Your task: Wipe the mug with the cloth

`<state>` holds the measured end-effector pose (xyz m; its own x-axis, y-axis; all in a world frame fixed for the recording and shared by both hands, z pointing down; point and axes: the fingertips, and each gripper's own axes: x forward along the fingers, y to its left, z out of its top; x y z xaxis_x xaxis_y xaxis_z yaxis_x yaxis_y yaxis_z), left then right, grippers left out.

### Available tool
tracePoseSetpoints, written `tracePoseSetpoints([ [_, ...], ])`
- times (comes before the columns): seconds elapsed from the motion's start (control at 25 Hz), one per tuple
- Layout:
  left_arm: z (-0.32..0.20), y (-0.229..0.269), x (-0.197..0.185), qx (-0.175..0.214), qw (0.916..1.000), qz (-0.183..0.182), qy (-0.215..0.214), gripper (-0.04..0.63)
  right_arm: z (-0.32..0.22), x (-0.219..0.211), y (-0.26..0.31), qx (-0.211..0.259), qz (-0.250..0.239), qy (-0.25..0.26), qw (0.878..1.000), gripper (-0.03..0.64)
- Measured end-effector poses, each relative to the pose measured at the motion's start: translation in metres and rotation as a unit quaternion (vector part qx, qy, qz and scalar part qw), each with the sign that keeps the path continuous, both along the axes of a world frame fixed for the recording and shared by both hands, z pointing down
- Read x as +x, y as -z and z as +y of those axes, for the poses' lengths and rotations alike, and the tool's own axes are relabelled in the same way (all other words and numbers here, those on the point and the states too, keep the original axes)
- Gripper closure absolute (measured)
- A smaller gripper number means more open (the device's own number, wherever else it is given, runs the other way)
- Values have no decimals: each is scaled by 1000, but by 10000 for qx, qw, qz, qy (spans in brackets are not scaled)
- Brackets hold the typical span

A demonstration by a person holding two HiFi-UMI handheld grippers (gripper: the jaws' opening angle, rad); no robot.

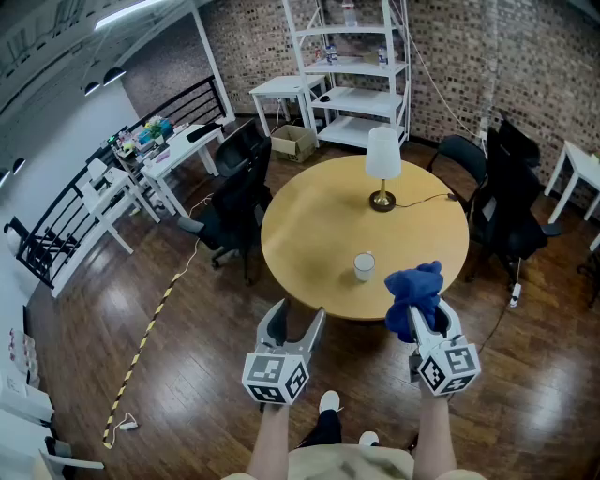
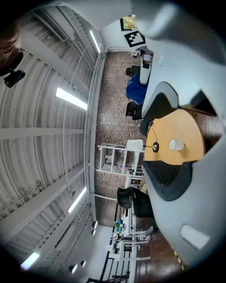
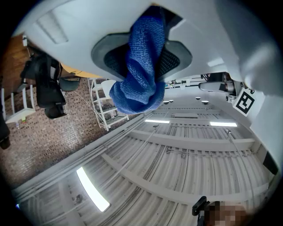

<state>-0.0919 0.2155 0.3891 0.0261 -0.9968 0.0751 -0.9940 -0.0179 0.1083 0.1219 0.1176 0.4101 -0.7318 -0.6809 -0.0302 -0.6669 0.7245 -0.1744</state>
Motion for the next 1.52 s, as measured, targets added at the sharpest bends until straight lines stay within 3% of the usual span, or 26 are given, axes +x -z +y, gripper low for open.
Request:
tracePoseSetpoints([
  [0.36,-78,11,-96,189,9987,346,-331,314,-60,-97,23,316,395,-53,9987,457],
  [0.56,-114,-5,-128,-34,9964,535,-655,323,-82,-113,14,227,683,-377,9967,456],
  [0.72,-148,-26,-120,-326,9917,620,-1083,324,-108,-105,-2,-36,907,-590,9941,456],
  [0.88,-185,-37,-110,-480,9878,574,-1369,324,-138,-104,-4,-2,894,-628,9940,456],
  [1.28,-281,-42,-79,-610,9886,168,-1368,327,-222,-110,-43,-372,677,95,9970,456],
  [1.4,-303,-61,-69,-960,9855,26,-1397,326,-240,-107,-65,-604,656,310,9955,456],
  [1.52,-314,-98,-57,-1539,9759,-142,-1541,325,-252,-100,-88,-791,684,477,9934,456],
])
